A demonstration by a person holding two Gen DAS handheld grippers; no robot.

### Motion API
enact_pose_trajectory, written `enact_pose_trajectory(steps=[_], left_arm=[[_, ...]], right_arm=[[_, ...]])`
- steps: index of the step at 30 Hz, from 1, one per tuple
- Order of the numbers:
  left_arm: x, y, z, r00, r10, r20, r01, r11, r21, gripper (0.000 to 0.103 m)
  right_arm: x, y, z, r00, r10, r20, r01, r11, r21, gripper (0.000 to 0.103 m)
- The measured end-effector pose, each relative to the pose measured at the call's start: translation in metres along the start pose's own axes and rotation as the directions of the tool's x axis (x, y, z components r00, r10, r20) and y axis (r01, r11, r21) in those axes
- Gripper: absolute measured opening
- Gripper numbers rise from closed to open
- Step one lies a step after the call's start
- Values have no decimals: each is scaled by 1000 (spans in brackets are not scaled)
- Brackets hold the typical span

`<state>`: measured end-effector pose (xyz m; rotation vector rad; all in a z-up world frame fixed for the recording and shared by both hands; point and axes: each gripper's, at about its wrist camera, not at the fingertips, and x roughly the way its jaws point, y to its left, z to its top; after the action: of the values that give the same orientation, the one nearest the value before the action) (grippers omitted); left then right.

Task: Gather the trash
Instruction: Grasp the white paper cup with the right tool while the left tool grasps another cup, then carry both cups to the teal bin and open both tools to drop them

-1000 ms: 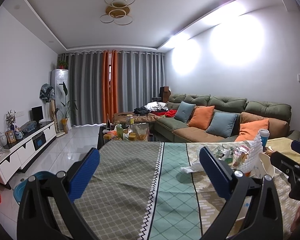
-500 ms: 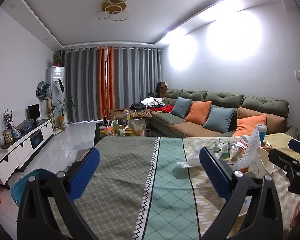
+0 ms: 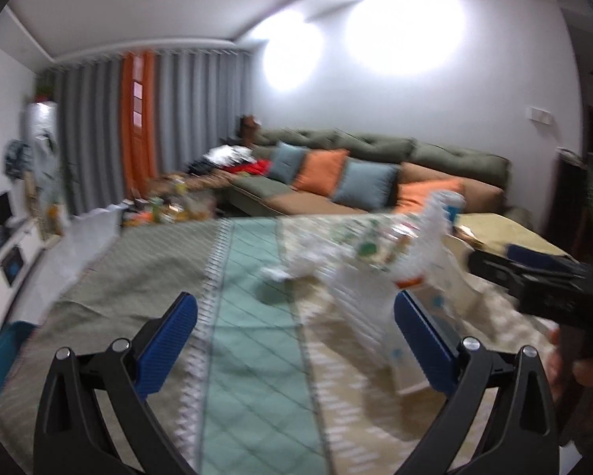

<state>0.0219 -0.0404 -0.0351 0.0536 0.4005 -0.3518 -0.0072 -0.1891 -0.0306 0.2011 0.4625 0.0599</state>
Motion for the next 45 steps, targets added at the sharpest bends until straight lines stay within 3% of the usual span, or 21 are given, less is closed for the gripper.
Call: enact_pose_trajectory(steps=[1, 3, 6, 7, 9, 10, 13, 14, 15, 18, 27, 32, 36, 45], left_arm=[[5, -3, -2, 998, -55, -31, 55, 998, -3, 100], [12, -6, -5, 989, -128, -70, 128, 992, -10, 100], [23, -14, -12, 961, -245, -129, 244, 970, -22, 99], [27, -16, -15, 946, -285, -155, 284, 958, -29, 99], [33, -19, -19, 924, -336, -185, 332, 942, -50, 81], [39, -20, -22, 901, -379, -212, 373, 925, -73, 77], [50, -22, -28, 859, -444, -255, 425, 896, -129, 58], [55, -21, -31, 844, -466, -266, 442, 885, -148, 48], [58, -21, -33, 833, -480, -273, 453, 877, -162, 39], [63, -17, -36, 815, -506, -281, 470, 862, -189, 31], [37, -14, -29, 817, -520, -248, 490, 854, -176, 21], [16, -1, -23, 833, -513, -208, 485, 857, -172, 21], [-5, 24, -19, 860, -482, -168, 453, 872, -184, 21], [-48, 87, -16, 930, -352, -102, 323, 918, -229, 21]], right_arm=[[4, -2, 0, 1000, 16, -23, -16, 1000, 20, 82], [7, -9, 1, 998, 42, -43, -41, 998, 44, 67], [13, -22, 4, 992, 91, -84, -83, 992, 96, 48], [15, -25, 3, 990, 103, -98, -92, 989, 114, 46], [16, -31, 3, 987, 115, -114, -99, 985, 139, 39], [16, -34, 2, 984, 123, -125, -103, 983, 155, 36], [18, -43, 1, 978, 150, -144, -123, 976, 182, 18], [17, -47, 0, 977, 155, -149, -126, 974, 189, 10], [15, -48, 0, 975, 163, -152, -132, 971, 198, 7], [9, -53, 1, 974, 170, -147, -138, 969, 204, 5], [-8, -48, 13, 967, 225, -122, -201, 963, 181, 4], [-13, -28, 22, 957, 269, -112, -252, 957, 142, 4], [-13, -8, 24, 941, 320, -109, -307, 944, 123, 4], [10, 56, 30, 877, 458, -147, -454, 889, 60, 4]])
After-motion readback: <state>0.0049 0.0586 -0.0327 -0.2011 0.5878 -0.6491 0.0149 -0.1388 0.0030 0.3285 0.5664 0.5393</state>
